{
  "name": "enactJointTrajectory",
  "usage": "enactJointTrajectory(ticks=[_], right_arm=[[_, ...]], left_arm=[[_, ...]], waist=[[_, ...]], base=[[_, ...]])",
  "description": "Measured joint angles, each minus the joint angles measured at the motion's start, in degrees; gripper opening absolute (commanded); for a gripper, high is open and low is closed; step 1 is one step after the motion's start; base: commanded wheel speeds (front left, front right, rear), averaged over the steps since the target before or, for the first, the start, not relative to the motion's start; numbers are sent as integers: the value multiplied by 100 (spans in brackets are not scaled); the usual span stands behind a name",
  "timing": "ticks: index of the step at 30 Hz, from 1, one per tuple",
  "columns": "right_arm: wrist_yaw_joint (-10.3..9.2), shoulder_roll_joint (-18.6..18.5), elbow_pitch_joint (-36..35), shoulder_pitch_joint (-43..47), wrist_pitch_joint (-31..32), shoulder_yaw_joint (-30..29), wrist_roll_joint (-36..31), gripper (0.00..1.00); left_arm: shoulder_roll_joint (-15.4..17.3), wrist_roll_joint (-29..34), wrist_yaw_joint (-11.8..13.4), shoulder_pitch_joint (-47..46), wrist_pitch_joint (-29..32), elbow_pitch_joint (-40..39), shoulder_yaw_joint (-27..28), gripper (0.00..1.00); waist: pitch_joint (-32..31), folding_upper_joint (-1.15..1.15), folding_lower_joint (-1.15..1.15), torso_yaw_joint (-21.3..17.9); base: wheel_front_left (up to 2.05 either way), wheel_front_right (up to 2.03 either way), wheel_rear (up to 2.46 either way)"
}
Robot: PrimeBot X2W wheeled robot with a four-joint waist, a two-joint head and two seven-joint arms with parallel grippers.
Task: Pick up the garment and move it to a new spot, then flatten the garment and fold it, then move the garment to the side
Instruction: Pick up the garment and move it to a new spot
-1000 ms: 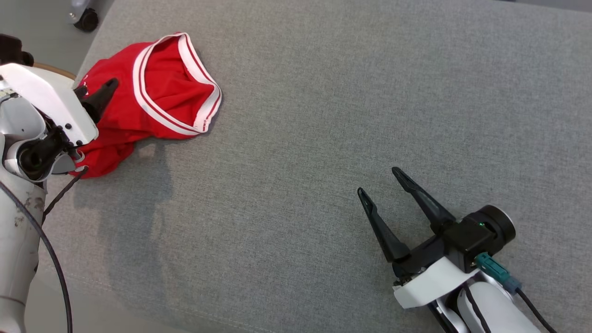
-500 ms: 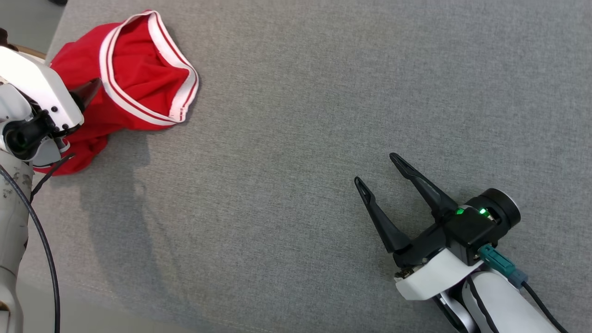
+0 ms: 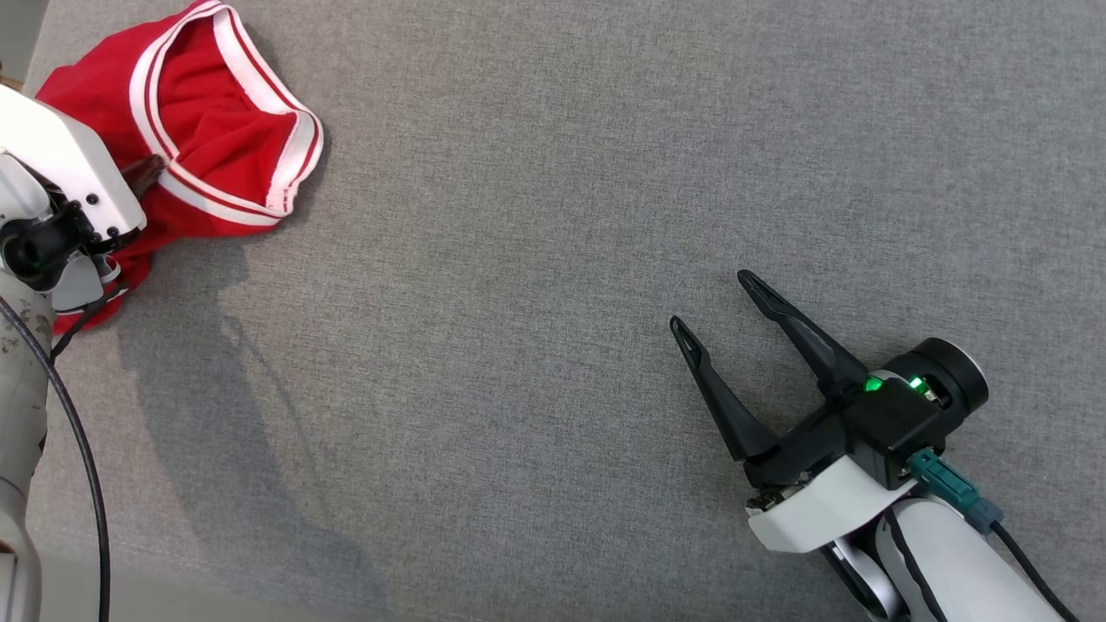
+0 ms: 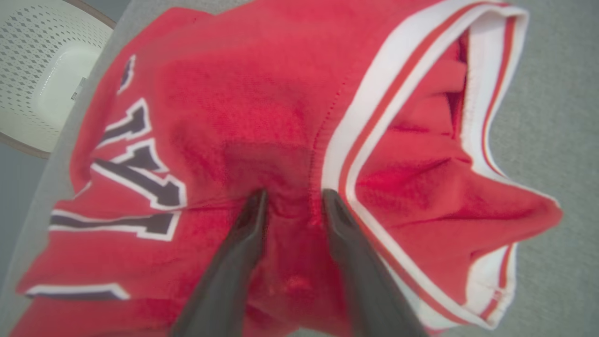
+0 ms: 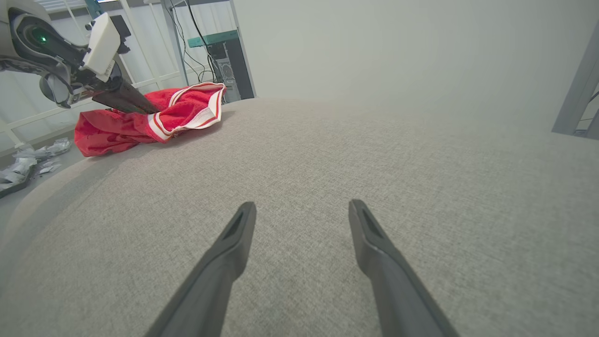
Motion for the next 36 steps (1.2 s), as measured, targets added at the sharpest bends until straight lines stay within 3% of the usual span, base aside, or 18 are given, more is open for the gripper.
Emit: enactJointTrajectory(ticks=[15, 21, 36], right_arm=[[0, 125, 252, 73, -73, -38, 13, 100], [0, 210, 430, 156, -125, -60, 64, 100], [0, 516, 834, 726, -335, -374, 197, 100]], left_arm=[[40, -8, -36, -75, -216, 97, -215, 0], [20, -164, -44, -3, -327, -259, -341, 0], [185, -717, -43, 723, -1504, -1236, -572, 0]], waist=[[-426, 0, 0, 67], [-764, 0, 0, 120], [-1983, 0, 0, 156]], base=[[0, 0, 0], [0, 0, 0], [0, 0, 0]])
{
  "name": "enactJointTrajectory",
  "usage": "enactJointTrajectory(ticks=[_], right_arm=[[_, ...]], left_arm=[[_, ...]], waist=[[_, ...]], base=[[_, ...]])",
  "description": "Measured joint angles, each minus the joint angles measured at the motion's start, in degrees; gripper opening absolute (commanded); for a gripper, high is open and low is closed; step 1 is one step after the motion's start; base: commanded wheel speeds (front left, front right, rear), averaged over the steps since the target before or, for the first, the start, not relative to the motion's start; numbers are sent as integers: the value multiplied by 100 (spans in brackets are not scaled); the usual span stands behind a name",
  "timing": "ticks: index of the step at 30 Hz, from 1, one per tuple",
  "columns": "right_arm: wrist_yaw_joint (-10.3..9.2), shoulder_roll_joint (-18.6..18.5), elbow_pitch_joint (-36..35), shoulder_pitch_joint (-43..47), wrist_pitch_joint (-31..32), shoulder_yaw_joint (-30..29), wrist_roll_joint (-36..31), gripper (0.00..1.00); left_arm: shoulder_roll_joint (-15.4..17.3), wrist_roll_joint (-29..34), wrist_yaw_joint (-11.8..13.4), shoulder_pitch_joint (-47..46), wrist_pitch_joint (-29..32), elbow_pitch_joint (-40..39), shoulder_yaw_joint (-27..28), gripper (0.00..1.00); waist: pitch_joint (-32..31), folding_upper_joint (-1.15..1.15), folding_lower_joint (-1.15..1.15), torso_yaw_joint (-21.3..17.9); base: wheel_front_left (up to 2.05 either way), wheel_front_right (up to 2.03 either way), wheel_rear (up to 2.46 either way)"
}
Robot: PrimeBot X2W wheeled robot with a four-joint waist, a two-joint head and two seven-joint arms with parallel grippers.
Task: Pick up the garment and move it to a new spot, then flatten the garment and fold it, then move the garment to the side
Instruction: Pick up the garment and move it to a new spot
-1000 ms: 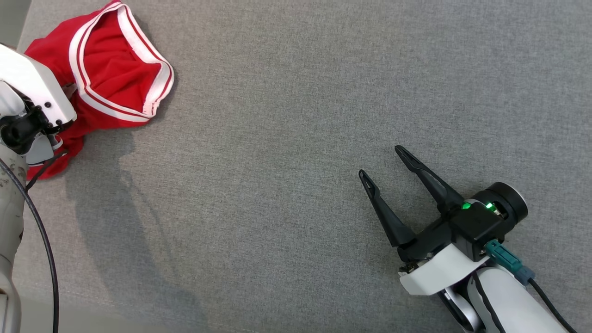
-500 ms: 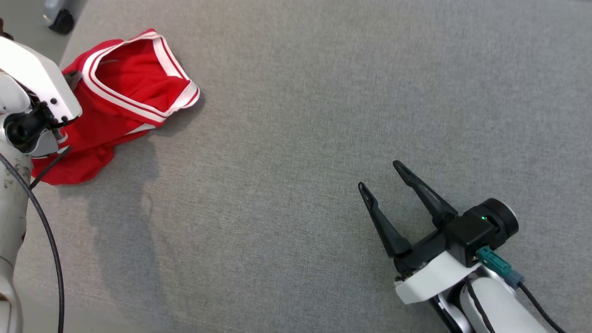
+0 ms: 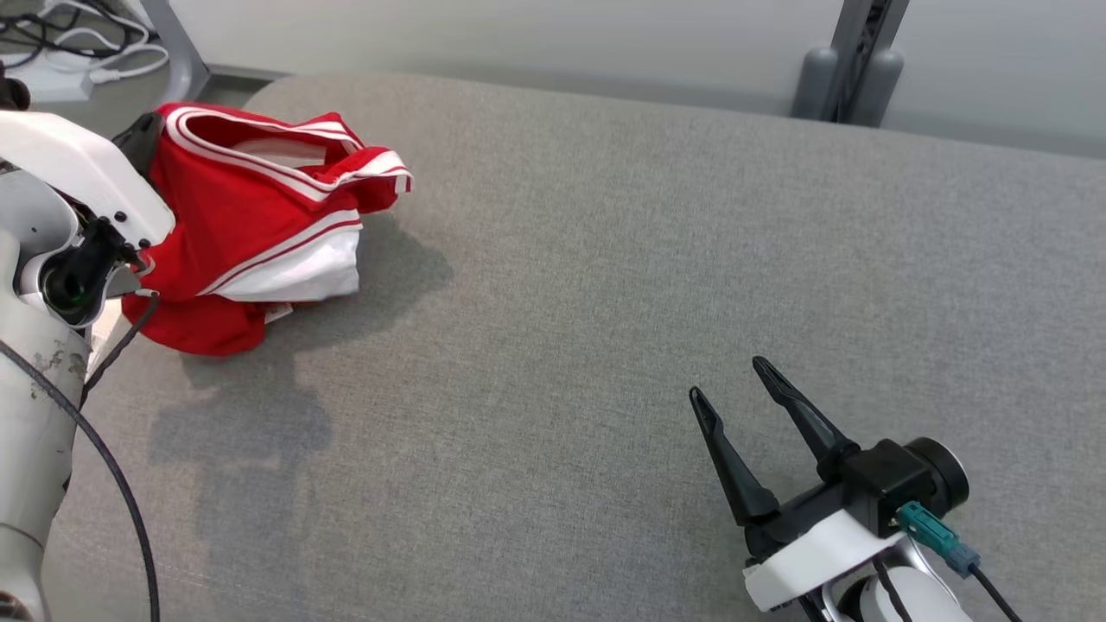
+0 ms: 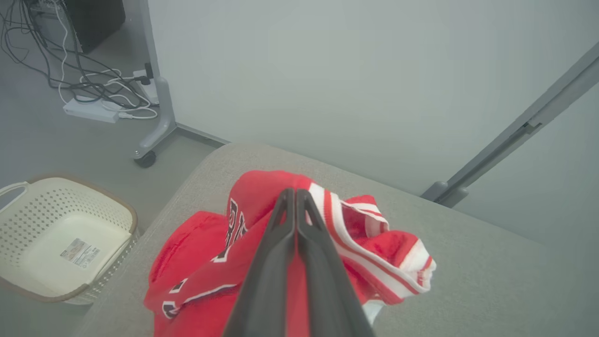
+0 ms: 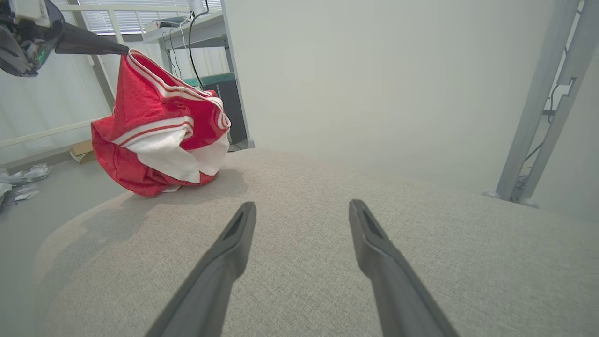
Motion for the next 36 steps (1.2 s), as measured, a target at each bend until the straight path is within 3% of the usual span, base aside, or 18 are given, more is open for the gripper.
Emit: enactJointTrajectory(ticks=[9, 18, 24, 36], right_arm=[[0, 109, 36, 223, -21, -181, -3, 100], [0, 179, -2, 278, -56, -425, -75, 100], [0, 182, -114, 281, -62, -713, -179, 100], [0, 133, -417, 276, -1, -1291, -326, 100]], left_arm=[[-10, -737, 0, 299, -920, -759, 245, 0], [-176, -1051, 0, 383, -1868, -1533, 348, 0], [-490, -1017, 0, 395, -2587, -1876, 308, 0], [-1240, -679, 45, 799, -2881, -2105, 142, 0]], waist=[[-473, 0, 0, -10], [-705, 0, 0, -118], [-775, 0, 0, -300], [-874, 0, 0, -761]], base=[[0, 0, 0], [0, 0, 0], [0, 0, 0], [0, 0, 0]])
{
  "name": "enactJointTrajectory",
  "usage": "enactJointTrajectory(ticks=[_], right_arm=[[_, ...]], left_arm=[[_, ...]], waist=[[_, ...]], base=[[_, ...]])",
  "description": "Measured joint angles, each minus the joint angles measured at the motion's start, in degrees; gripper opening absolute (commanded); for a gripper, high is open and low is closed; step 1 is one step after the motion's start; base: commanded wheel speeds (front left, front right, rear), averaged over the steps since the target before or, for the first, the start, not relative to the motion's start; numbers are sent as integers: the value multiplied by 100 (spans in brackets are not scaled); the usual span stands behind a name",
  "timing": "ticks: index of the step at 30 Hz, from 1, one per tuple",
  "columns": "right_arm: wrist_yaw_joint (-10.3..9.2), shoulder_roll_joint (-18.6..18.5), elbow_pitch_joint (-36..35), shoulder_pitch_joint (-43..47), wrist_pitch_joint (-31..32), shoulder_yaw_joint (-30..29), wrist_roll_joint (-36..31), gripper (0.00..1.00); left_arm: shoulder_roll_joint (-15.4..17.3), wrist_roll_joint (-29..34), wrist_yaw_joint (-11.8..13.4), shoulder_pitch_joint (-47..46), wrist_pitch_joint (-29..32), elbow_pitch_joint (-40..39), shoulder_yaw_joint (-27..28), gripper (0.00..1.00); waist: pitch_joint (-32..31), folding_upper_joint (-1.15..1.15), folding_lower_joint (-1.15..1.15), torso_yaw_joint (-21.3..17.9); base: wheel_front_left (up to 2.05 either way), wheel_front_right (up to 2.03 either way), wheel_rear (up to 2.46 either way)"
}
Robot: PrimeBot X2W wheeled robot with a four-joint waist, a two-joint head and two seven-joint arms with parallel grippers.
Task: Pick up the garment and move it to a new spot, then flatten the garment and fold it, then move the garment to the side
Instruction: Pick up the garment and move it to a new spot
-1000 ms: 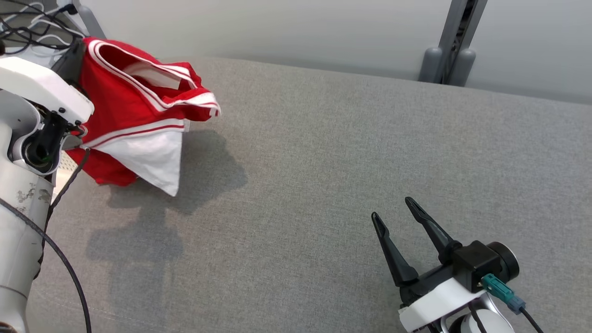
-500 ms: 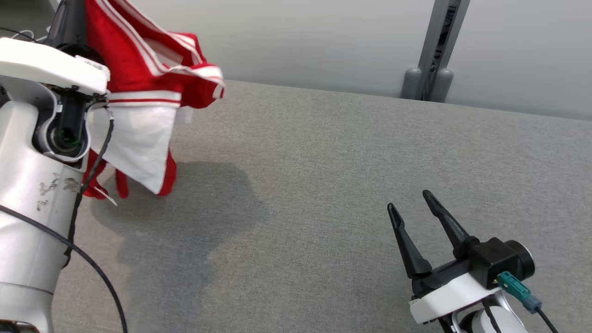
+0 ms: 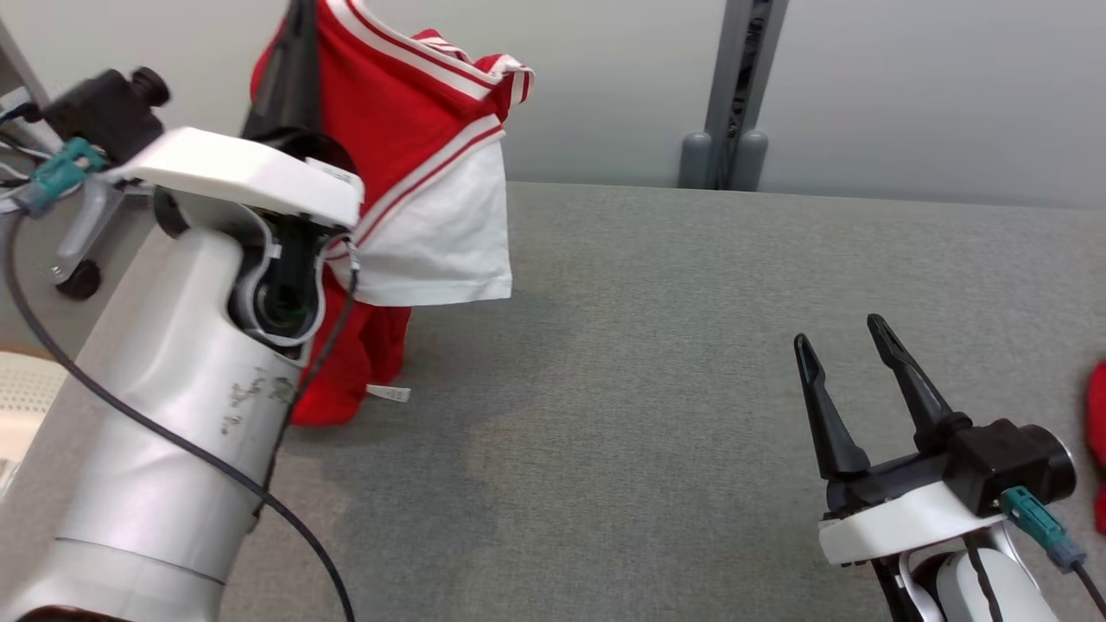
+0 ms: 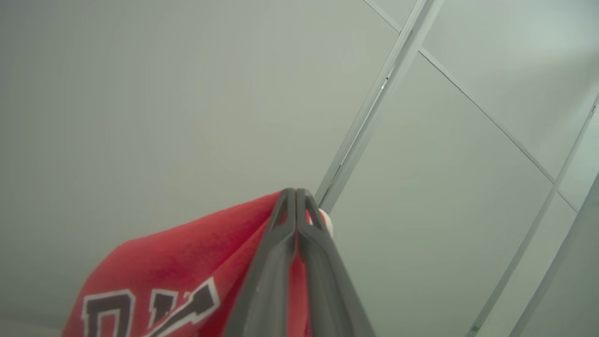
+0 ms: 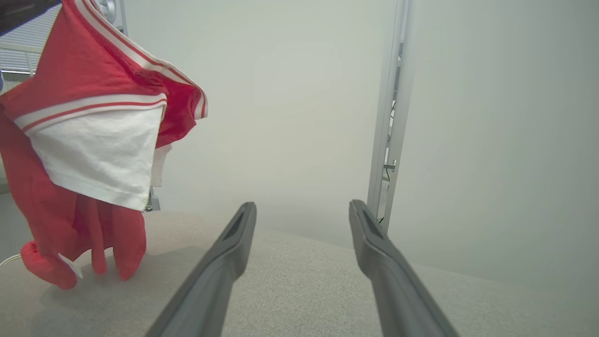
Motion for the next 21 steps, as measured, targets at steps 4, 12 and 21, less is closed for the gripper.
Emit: enactJointTrajectory(ticks=[4, 12, 21], right_arm=[[0, -7, -166, 2, 64, -102, -55, 100], [0, -12, -438, 41, 211, -261, -120, 100], [0, -2, -621, -42, 278, -215, -159, 100]], left_arm=[[-275, 80, 24, 166, -9, -23, -70, 0], [-649, 253, 125, 537, -23, -45, -330, 0], [-704, -113, 345, 729, -31, -537, -935, 0]], waist=[[-10, 0, 0, -202], [27, 0, 0, -592], [200, 0, 0, -1051]], base=[[0, 0, 0], [0, 0, 0], [0, 0, 0]])
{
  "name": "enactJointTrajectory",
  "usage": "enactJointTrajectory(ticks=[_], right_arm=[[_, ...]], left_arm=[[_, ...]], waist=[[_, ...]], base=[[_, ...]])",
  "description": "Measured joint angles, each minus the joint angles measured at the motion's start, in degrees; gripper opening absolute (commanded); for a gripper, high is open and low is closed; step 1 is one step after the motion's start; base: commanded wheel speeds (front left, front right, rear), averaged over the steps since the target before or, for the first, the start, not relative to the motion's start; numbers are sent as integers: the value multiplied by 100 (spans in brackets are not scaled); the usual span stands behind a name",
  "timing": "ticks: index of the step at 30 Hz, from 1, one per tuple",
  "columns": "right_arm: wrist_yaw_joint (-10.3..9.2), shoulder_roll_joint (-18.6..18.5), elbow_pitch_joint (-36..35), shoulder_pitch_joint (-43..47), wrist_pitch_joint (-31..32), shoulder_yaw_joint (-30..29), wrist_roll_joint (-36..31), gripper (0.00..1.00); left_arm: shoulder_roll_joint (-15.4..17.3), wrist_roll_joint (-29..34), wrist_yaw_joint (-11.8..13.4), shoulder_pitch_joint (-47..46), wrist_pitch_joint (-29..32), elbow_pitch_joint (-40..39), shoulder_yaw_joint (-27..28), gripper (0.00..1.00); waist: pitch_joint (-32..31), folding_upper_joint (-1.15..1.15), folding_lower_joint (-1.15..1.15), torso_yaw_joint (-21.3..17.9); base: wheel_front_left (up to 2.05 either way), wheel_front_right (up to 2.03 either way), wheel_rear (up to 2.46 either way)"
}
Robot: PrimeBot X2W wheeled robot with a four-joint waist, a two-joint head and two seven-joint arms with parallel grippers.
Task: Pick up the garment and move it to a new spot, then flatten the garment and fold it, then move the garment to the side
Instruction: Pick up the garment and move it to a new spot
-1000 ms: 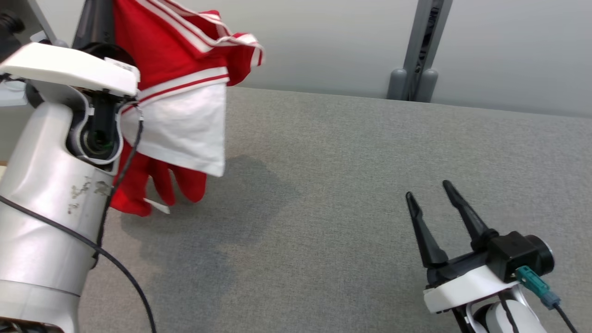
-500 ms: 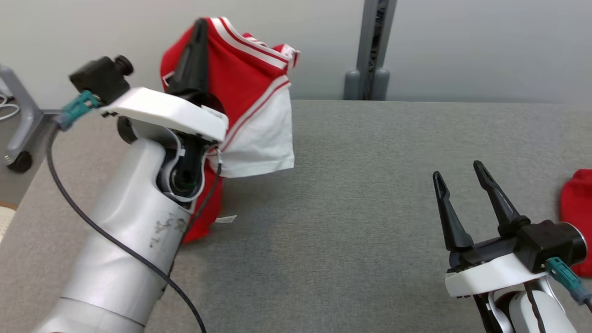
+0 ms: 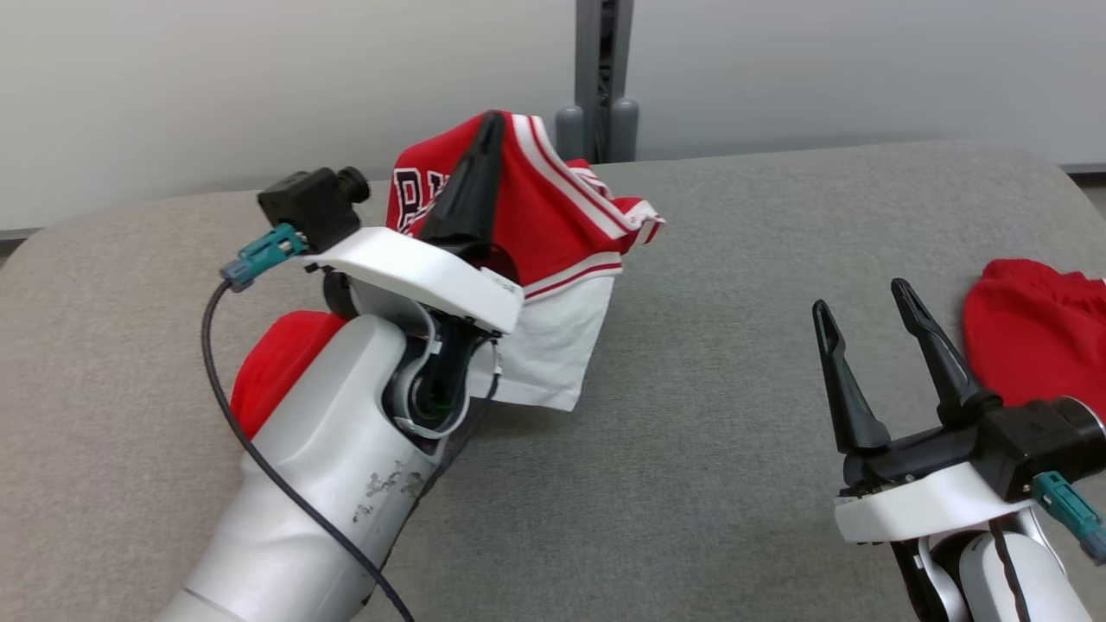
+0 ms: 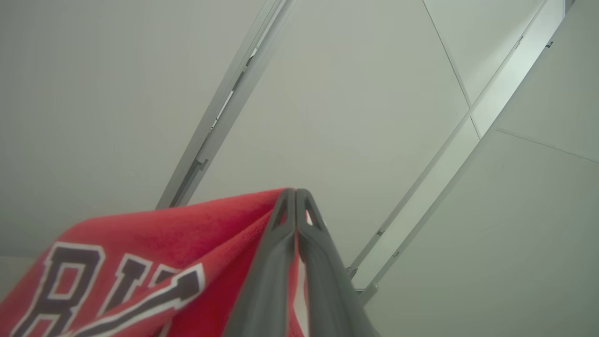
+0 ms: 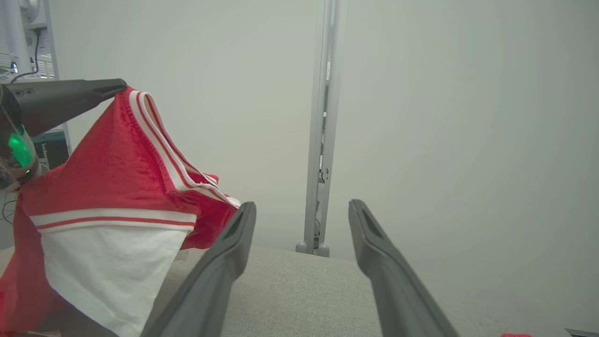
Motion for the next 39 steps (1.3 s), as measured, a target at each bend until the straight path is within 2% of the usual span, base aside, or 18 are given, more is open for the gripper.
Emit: enactJointTrajectory(ticks=[8, 19, 33, 38, 39], right_arm=[[0, 83, -97, -109, 24, -24, -71, 100], [0, 192, -223, -237, 59, 171, -111, 100], [0, 286, -168, -323, -75, 508, 4, 100], [0, 294, -98, -380, -164, 549, 76, 100], [0, 294, -83, -397, -170, 561, 90, 100]], left_arm=[[-2, -438, 356, -90, 0, -502, -554, 0], [-7, -803, 614, -148, 0, -690, -1166, 0], [-7, -800, 846, -539, -1, -21, -1892, 0], [-11, -995, 864, -537, -1, 430, -2548, 0], [-7, -1084, 862, -541, 1, 553, -2764, 35]], waist=[[165, 0, 0, -432], [395, 0, 0, -988], [808, 0, 0, -1733], [960, 0, 0, -1836], [979, 0, 0, -1848]], base=[[0, 0, 0], [0, 0, 0], [0, 0, 0], [0, 0, 0], [0, 0, 0]])
